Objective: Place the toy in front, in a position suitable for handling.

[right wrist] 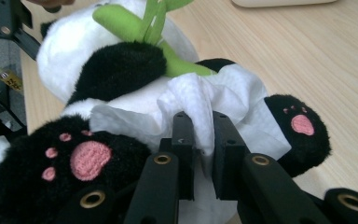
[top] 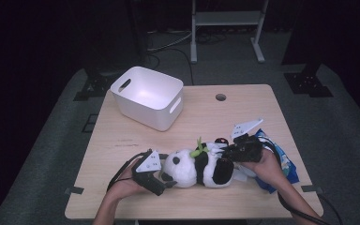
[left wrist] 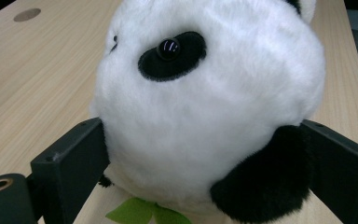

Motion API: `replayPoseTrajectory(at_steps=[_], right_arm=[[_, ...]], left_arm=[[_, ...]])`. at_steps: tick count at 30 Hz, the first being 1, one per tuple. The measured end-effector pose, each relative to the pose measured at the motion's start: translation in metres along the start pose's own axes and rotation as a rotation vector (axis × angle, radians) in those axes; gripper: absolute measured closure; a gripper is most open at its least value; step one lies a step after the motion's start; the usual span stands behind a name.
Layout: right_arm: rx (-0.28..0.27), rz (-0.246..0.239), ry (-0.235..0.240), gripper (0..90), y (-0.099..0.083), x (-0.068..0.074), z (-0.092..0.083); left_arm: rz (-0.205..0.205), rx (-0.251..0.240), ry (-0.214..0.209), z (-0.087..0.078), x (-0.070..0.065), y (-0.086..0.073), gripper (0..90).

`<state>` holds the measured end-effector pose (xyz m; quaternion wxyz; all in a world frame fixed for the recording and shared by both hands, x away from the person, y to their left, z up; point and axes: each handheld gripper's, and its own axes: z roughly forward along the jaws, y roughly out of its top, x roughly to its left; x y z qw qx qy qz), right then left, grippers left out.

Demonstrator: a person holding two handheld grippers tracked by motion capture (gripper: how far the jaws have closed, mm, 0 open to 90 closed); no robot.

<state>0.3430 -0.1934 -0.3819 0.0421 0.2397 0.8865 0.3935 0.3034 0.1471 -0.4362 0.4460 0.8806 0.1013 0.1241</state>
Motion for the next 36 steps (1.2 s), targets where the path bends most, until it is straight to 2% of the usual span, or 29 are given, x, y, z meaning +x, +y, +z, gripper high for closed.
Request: replayPoseTrajectory(at_steps=[4, 6, 8, 12, 15, 17, 22, 26, 28, 32, 36], right_arm=[[-0.029, -0.004, 0.015, 80.2, 0.007, 0.004, -0.011], [-0.047, -0.015, 0.034, 80.2, 0.012, 0.010, -0.014], [-0.047, -0.044, 0.055, 80.2, 0.020, 0.022, -0.013], [-0.012, -0.118, 0.083, 80.2, 0.035, 0.047, -0.001], [0.014, -0.155, 0.108, 80.2, 0.046, 0.061, 0.012], [0.041, -0.190, 0.105, 80.2, 0.053, 0.067, 0.022], [0.067, -0.222, 0.062, 80.3, 0.065, 0.076, 0.031], [0.067, -0.246, 0.051, 80.3, 0.073, 0.084, 0.034], [0.074, -0.256, 0.052, 80.3, 0.077, 0.088, 0.037], [0.093, -0.278, 0.059, 80.3, 0.083, 0.093, 0.047], [0.110, -0.261, 0.065, 80.3, 0.080, 0.089, 0.046]], left_arm=[[-0.004, 0.004, 0.008, -0.001, -0.001, 0.002, 16.7], [-0.007, 0.009, 0.009, 0.001, -0.002, 0.003, 18.1], [-0.020, 0.014, 0.011, 0.002, -0.003, 0.006, 18.2], [-0.038, 0.027, 0.012, 0.003, -0.005, 0.010, 20.0], [-0.054, 0.035, 0.013, 0.005, -0.007, 0.013, 21.0], [-0.057, 0.047, 0.018, 0.005, -0.007, 0.015, 21.3], [-0.095, 0.052, 0.023, 0.005, -0.006, 0.016, 21.8], [-0.114, 0.061, 0.027, 0.005, -0.007, 0.020, 21.8], [-0.131, 0.057, 0.023, 0.005, -0.008, 0.022, 21.8], [-0.127, 0.069, 0.023, 0.005, -0.009, 0.024, 22.0], [-0.136, 0.067, 0.019, 0.004, -0.008, 0.023, 22.2]])
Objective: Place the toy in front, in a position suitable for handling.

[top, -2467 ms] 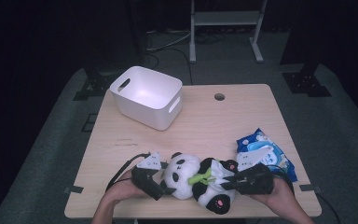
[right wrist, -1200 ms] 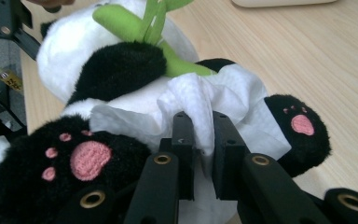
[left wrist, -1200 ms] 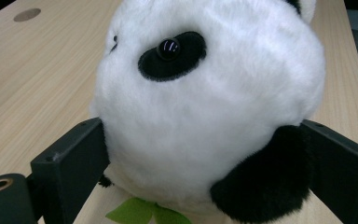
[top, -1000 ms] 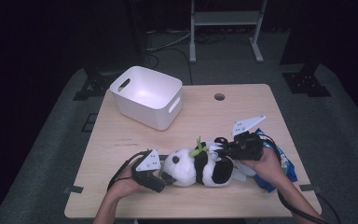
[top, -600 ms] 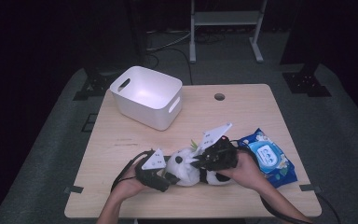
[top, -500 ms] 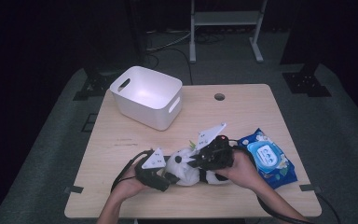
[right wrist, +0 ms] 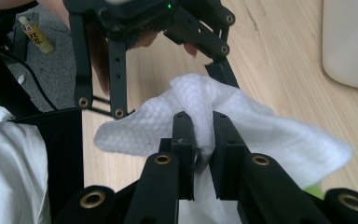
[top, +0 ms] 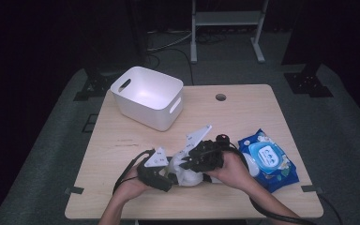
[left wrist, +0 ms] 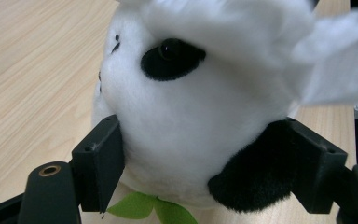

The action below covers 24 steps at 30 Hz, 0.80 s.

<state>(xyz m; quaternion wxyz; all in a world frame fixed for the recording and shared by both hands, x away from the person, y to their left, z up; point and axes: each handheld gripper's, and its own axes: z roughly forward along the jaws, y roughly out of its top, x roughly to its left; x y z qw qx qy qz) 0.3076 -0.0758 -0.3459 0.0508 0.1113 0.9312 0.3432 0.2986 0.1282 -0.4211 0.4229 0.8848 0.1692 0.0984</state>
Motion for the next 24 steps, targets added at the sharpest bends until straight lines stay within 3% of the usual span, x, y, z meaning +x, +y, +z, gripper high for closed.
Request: replayPoseTrajectory(at_steps=[4, 17, 24], right_arm=[[0.005, 0.005, -0.022, 80.3, -0.009, 0.000, -0.014], [-0.004, 0.111, -0.081, 80.3, -0.063, -0.009, -0.048], [-0.005, 0.119, -0.097, 80.2, -0.077, -0.009, -0.060]], left_arm=[[-0.022, 0.006, 0.001, 0.000, 0.001, 0.001, 22.2], [-0.038, 0.008, 0.001, -0.001, 0.003, 0.001, 22.1], [-0.037, 0.003, -0.002, -0.001, 0.003, 0.001, 22.1]])
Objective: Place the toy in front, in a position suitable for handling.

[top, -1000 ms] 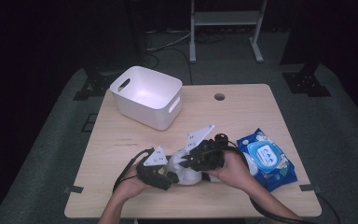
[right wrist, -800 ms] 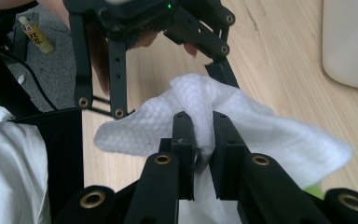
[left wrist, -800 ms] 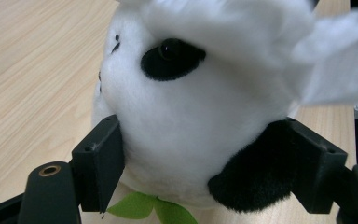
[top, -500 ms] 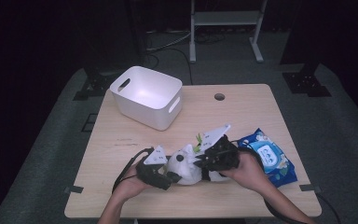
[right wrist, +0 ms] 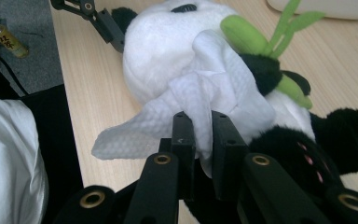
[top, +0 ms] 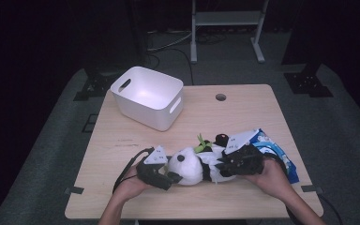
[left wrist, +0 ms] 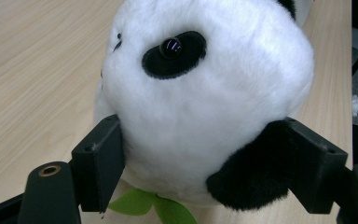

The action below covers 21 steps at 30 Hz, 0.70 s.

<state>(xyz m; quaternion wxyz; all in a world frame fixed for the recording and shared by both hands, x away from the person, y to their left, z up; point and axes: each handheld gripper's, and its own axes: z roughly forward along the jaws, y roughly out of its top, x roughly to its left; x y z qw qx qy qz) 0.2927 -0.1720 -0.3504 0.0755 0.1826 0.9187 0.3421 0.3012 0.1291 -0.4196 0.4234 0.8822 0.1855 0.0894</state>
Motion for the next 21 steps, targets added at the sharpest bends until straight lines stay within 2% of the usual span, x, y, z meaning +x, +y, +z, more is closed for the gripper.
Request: replayPoseTrajectory(at_steps=[2, 6, 10, 14, 16, 21], right_arm=[[-0.003, 0.011, -0.001, 80.3, -0.002, 0.000, 0.000], [-0.003, 0.003, -0.009, 80.6, -0.002, -0.001, 0.006], [-0.014, 0.024, -0.007, 81.0, -0.001, -0.012, 0.009], [-0.032, 0.054, 0.003, 81.1, -0.001, -0.020, 0.010], [-0.038, 0.060, 0.001, 81.1, -0.001, -0.023, 0.011], [-0.054, 0.077, 0.011, 81.3, 0.001, -0.031, 0.013]], left_arm=[[0.001, -0.001, 0.000, 0.000, 0.000, 0.000, 22.0], [0.003, -0.007, -0.006, 0.000, 0.002, -0.002, 20.7], [0.014, -0.032, 0.002, -0.002, 0.004, -0.002, 18.4], [0.054, -0.052, 0.017, -0.003, 0.005, -0.002, 15.3], [0.079, -0.051, 0.023, -0.002, 0.005, -0.002, 10.3], [0.130, -0.057, 0.024, 0.003, 0.007, 0.000, 8.0]])
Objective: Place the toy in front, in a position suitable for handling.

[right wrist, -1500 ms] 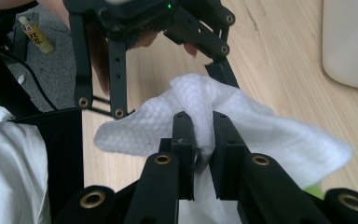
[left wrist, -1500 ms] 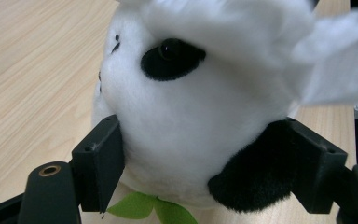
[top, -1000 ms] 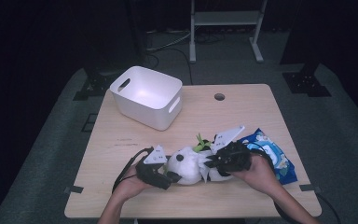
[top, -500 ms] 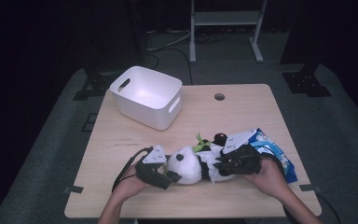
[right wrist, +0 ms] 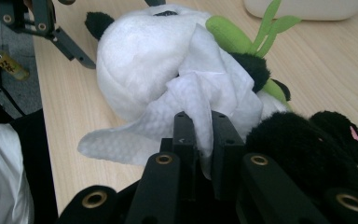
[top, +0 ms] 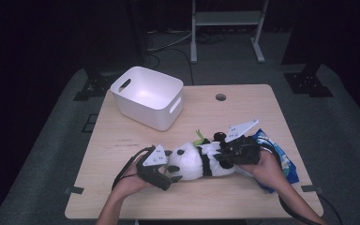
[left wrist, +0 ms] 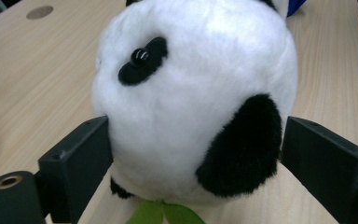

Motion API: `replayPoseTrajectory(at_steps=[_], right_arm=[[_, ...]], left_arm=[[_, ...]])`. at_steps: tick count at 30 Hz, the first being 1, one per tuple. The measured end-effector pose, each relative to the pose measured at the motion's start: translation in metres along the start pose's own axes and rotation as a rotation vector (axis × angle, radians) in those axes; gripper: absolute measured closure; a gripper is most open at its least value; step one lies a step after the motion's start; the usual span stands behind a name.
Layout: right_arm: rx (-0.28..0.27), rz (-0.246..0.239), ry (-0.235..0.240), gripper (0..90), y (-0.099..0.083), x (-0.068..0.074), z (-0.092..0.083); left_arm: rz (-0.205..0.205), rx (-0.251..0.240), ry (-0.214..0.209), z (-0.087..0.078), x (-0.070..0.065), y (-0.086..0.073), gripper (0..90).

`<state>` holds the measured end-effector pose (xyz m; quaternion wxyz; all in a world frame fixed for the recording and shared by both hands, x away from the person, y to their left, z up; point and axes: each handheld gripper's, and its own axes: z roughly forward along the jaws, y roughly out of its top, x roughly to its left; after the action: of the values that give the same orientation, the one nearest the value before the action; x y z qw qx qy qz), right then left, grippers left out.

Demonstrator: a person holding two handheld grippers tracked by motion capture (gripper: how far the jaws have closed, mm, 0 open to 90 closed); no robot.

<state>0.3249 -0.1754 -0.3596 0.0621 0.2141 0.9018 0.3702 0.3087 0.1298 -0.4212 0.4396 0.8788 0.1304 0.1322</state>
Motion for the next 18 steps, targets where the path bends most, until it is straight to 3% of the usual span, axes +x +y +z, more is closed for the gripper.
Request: replayPoseTrajectory(at_steps=[4, 7, 13, 18], right_arm=[[-0.017, 0.029, 0.008, 81.3, 0.002, -0.007, 0.002], [-0.026, 0.027, 0.003, 81.1, 0.007, -0.005, 0.003], [-0.036, -0.033, 0.043, 80.8, 0.024, 0.015, 0.012], [-0.036, -0.098, 0.103, 80.7, 0.041, 0.036, 0.026]], left_arm=[[0.015, 0.001, 0.012, 0.005, 0.002, 0.000, 9.0], [0.010, -0.008, 0.021, 0.004, 0.003, 0.000, 21.0], [0.011, -0.031, 0.020, 0.002, 0.001, 0.001, 37.2], [-0.014, -0.032, -0.009, 0.000, 0.000, 0.001, 41.4]])
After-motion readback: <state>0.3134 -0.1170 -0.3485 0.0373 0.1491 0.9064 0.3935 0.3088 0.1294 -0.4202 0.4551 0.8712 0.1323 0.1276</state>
